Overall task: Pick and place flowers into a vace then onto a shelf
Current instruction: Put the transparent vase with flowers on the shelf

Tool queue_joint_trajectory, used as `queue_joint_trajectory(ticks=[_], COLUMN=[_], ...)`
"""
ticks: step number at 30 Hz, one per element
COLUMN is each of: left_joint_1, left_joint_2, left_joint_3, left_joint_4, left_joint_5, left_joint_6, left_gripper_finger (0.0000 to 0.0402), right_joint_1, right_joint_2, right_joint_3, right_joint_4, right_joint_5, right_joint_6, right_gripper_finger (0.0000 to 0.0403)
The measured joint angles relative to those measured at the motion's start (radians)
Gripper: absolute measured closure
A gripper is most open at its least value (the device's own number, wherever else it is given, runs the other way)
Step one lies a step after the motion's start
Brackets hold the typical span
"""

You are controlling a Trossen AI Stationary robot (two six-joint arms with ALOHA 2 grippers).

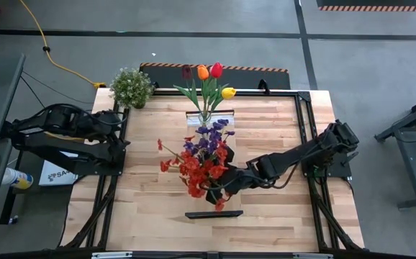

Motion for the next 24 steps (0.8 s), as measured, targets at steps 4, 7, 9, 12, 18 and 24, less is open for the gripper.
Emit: queue_joint_trajectory(ticks=[4,7,9,12,18,24], left_joint_1=[0.000,0.000,0.000,0.000,0.000,0.000], left_joint_2=[0.000,0.000,0.000,0.000,0.000,0.000], left_joint_3=[0.000,0.000,0.000,0.000,0.000,0.000], left_joint_4=[0.002,0.004,0.004,0.005,0.005,0.005], left_joint_5=[-0.001,-0.002,-0.002,-0.002,-0.002,-0.001], left_joint_6=[0.000,0.000,0.000,-0.001,-0.002,-0.003], left_gripper_finger=[0.0005,0.0005,0.0004,0.0005,0.0005,0.0005], right_joint_1=[-0.009,-0.016,-0.018,-0.018,-0.018,-0.018], right_joint_2=[0.000,0.000,0.000,0.002,-0.007,-0.017], right_joint_3=[0.000,0.000,0.000,-0.002,-0.002,-0.002], right_joint_4=[-0.017,-0.035,-0.045,-0.050,-0.060,-0.083], right_joint_5=[-0.023,-0.050,-0.058,-0.060,-0.086,-0.097], right_joint_6=[0.000,0.013,0.025,0.021,0.000,0.000], right_gripper_finger=[0.0234,0.0225,0.0216,0.0201,0.0176,0.0172])
